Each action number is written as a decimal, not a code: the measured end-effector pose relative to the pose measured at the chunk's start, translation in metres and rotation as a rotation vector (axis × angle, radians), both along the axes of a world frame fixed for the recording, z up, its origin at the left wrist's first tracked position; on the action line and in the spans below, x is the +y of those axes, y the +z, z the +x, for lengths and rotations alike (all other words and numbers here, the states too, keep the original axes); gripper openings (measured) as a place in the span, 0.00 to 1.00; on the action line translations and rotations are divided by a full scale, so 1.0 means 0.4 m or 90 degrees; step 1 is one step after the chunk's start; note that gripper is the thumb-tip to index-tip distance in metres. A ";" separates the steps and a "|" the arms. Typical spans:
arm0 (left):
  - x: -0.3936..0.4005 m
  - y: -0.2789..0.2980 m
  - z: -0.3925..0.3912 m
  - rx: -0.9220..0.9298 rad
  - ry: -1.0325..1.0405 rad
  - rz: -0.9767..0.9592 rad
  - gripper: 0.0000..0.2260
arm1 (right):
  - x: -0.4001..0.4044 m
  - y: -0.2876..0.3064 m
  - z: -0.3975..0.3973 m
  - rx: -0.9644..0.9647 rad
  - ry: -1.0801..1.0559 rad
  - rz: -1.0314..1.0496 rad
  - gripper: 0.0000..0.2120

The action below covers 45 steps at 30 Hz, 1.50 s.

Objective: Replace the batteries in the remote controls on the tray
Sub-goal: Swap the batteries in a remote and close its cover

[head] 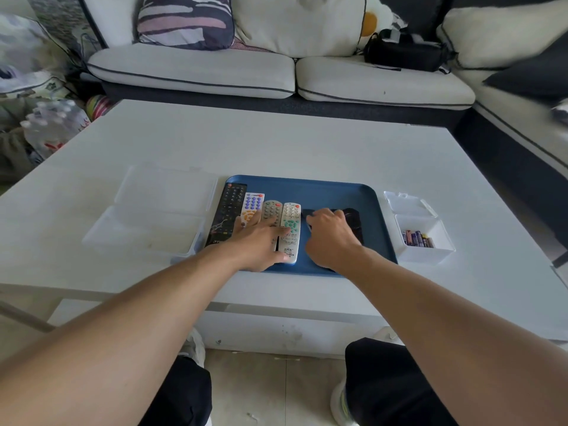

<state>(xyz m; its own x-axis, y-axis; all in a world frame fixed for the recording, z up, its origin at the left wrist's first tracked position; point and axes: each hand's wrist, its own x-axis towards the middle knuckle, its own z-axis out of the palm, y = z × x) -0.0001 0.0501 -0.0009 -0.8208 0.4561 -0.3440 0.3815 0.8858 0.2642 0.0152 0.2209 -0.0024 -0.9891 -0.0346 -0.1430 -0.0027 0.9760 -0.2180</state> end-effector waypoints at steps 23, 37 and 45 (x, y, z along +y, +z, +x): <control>-0.009 -0.014 0.000 0.029 -0.033 0.051 0.39 | 0.050 0.095 0.026 -0.078 -0.014 -0.059 0.13; 0.053 -0.016 0.043 0.000 -0.134 0.013 0.29 | 0.086 0.016 0.023 -0.061 -0.125 -0.008 0.20; 0.058 -0.016 0.038 -0.002 -0.129 0.011 0.30 | 0.067 0.022 0.025 -0.088 -0.159 -0.036 0.21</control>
